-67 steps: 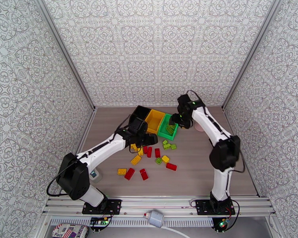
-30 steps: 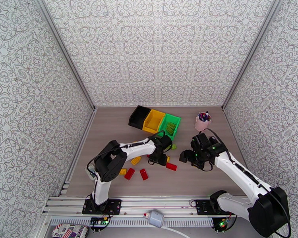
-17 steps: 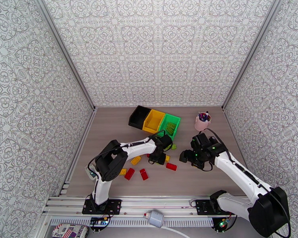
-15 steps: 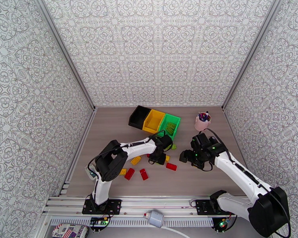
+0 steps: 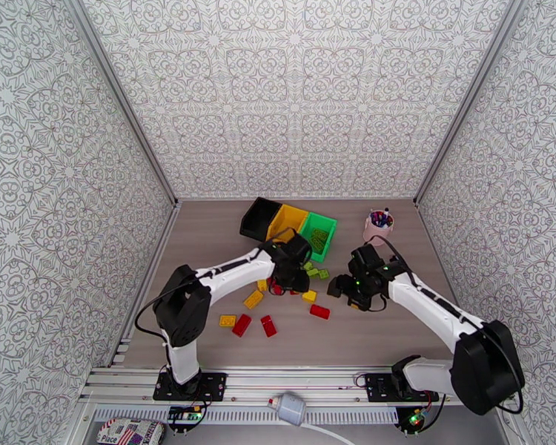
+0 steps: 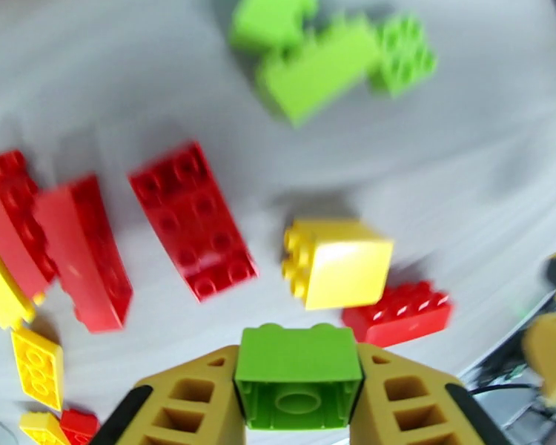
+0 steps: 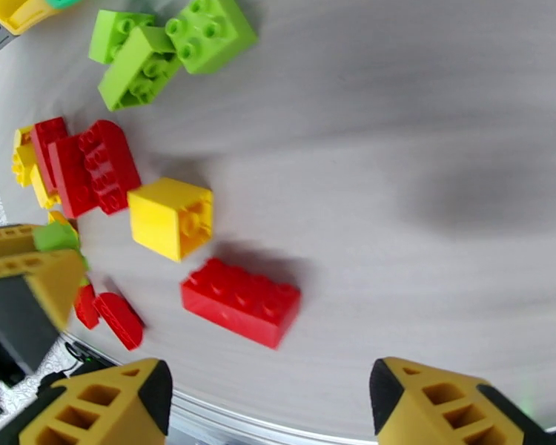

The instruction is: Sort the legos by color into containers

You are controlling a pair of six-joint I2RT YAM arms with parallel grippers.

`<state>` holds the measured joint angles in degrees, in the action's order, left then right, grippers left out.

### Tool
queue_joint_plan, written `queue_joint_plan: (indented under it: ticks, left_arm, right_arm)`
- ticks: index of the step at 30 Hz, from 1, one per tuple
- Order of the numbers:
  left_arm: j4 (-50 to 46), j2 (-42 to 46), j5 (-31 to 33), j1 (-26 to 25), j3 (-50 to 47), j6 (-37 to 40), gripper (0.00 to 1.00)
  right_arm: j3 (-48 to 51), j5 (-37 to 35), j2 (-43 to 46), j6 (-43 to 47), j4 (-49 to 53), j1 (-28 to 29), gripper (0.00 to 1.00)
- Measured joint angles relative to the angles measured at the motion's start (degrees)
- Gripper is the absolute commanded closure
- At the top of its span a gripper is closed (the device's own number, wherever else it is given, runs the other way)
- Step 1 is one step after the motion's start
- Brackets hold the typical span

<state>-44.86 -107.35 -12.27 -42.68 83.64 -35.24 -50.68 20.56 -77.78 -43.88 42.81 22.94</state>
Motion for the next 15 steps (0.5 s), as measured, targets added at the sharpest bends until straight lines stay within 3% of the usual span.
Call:
queue_joint_plan:
  ticks: [7, 15]
  left_arm:
    - [3.6, -1.3, -7.6, 6.3, 6.9, -2.1, 0.63]
    - [5.9, -8.3, -12.9, 9.5, 16.8, -4.9, 0.63]
  right_arm:
    - [-3.6, 1.1, -4.2, -2.5, -3.8, 0.0, 0.25]
    - [-7.2, 1.1, -5.3, -3.3, -4.4, -0.5, 0.25]
